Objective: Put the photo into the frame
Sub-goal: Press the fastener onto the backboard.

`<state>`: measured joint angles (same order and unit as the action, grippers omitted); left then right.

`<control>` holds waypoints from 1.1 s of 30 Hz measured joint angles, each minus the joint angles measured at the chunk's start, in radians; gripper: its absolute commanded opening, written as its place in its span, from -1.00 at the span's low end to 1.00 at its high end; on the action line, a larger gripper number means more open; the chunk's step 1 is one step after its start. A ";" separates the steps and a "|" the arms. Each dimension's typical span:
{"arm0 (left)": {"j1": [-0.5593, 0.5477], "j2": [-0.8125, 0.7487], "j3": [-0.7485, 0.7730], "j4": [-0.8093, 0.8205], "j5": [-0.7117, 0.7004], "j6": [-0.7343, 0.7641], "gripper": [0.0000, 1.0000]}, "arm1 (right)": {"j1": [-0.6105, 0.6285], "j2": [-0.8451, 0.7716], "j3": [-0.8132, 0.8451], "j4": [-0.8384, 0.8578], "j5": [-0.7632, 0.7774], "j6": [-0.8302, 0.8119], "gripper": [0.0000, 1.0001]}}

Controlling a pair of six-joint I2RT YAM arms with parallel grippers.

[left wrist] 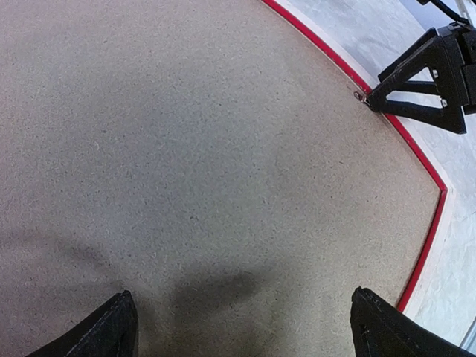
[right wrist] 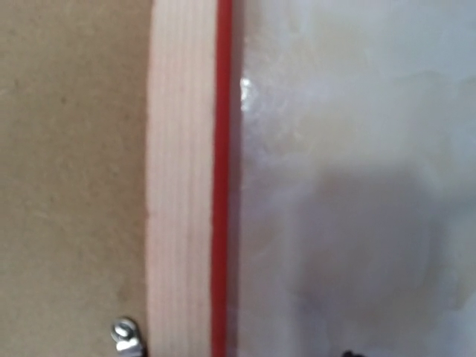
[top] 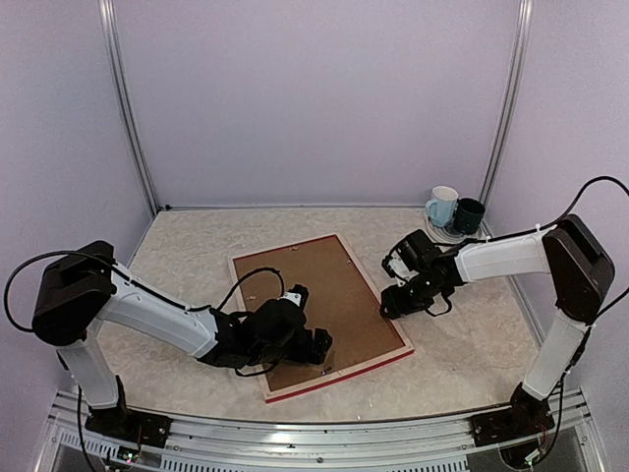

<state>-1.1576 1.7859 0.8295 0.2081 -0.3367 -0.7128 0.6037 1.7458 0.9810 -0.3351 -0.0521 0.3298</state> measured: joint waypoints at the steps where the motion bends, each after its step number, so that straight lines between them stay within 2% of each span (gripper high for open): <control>1: 0.000 0.003 0.004 -0.002 0.000 0.000 0.97 | 0.000 0.000 0.000 0.001 -0.001 0.000 0.17; 10: 0.000 0.021 0.027 -0.010 0.001 0.006 0.97 | 0.000 0.020 0.006 0.027 -0.025 0.000 0.13; 12: 0.000 0.021 0.027 -0.010 0.001 0.006 0.97 | 0.000 0.023 0.006 0.035 -0.029 0.000 0.01; 14: 0.000 0.021 0.027 -0.010 0.001 0.007 0.97 | 0.000 0.025 0.006 0.045 -0.037 0.000 -0.23; 17: 0.000 0.021 0.027 -0.008 0.002 0.006 0.97 | 0.002 0.026 0.005 0.058 -0.048 -0.001 -0.48; 24: 0.000 0.021 0.027 -0.007 0.008 0.006 0.97 | 0.002 0.026 0.005 0.066 -0.045 0.003 -0.71; 27: 0.000 0.021 0.027 -0.007 0.008 0.006 0.97 | 0.002 0.026 0.004 0.068 -0.047 0.003 -0.63; 30: 0.000 0.021 0.027 -0.007 0.007 0.007 0.97 | 0.002 0.025 0.004 0.069 -0.056 0.002 -0.14; 33: 0.000 0.021 0.027 -0.008 0.007 0.008 0.97 | 0.001 0.025 0.003 0.063 -0.075 0.003 0.15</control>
<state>-1.1576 1.8065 0.8566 0.2005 -0.3298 -0.7052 0.6044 1.7710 0.9844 -0.2726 -0.1272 0.3328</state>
